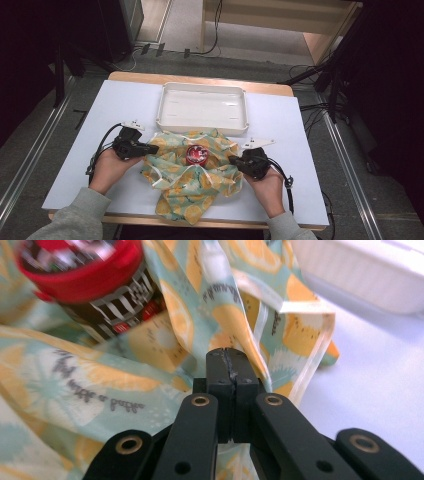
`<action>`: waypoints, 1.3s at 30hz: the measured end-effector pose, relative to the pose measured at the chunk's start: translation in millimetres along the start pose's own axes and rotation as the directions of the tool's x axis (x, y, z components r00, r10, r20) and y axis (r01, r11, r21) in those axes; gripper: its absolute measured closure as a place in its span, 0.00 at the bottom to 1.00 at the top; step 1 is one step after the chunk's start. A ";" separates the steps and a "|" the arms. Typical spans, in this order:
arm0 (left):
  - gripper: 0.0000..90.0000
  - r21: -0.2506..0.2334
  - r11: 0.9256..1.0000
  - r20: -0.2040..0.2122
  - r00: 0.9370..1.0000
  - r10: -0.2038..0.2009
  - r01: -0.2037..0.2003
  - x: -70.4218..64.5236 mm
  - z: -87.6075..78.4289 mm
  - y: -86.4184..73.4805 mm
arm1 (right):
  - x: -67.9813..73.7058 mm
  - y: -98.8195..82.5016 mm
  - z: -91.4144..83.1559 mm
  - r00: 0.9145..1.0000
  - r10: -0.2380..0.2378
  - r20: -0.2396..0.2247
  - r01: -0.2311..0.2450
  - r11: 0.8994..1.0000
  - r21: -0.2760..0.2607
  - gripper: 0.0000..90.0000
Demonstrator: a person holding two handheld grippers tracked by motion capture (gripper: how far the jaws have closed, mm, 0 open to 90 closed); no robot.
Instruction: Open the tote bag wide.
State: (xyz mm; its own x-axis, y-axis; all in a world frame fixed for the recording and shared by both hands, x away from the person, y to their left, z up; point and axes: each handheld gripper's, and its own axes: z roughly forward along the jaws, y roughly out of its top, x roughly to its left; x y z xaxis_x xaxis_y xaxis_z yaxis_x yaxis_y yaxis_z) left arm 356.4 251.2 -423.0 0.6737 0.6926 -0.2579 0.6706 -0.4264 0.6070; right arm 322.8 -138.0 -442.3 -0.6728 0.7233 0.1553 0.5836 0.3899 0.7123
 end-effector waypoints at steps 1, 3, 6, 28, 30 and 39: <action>0.99 -0.008 1.000 0.007 1.000 0.001 -0.001 -2.0 -2.5 2.0 | 0.3 0.9 -1.8 1.000 0.002 -0.003 -0.002 1.000 -0.005 1.00; 0.99 -0.026 1.000 0.020 1.000 0.015 -0.014 -7.6 -7.7 6.5 | 1.7 3.2 -6.2 1.000 0.003 -0.014 -0.004 1.000 -0.022 1.00; 0.99 -0.043 0.999 0.048 0.998 0.028 -0.026 -18.8 -12.8 13.2 | 6.8 7.7 -12.4 0.999 -0.006 -0.034 0.004 0.999 -0.046 1.00; 0.99 -0.014 0.994 0.191 0.976 0.108 -0.108 -93.8 18.6 1.7 | 26.2 33.9 14.0 0.991 -0.049 -0.123 0.041 0.997 -0.066 1.00; 0.99 -0.022 0.995 0.197 0.975 0.102 -0.100 -95.2 19.9 -2.2 | 24.8 33.0 19.9 0.993 -0.040 -0.107 0.036 0.998 -0.043 1.00; 0.99 0.010 0.994 0.207 0.972 0.106 -0.110 -101.4 32.9 -19.7 | 20.9 29.3 47.2 0.995 -0.059 -0.081 0.061 0.998 0.024 1.00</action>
State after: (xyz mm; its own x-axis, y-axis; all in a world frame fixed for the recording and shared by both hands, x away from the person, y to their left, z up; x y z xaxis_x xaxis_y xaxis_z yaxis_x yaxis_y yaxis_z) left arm 285.0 170.3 -433.6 0.7907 0.5076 -0.3424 0.5952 -0.5060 0.6243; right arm 347.3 -84.6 -450.5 -0.7408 0.6504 0.1679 0.5521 0.4471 0.7038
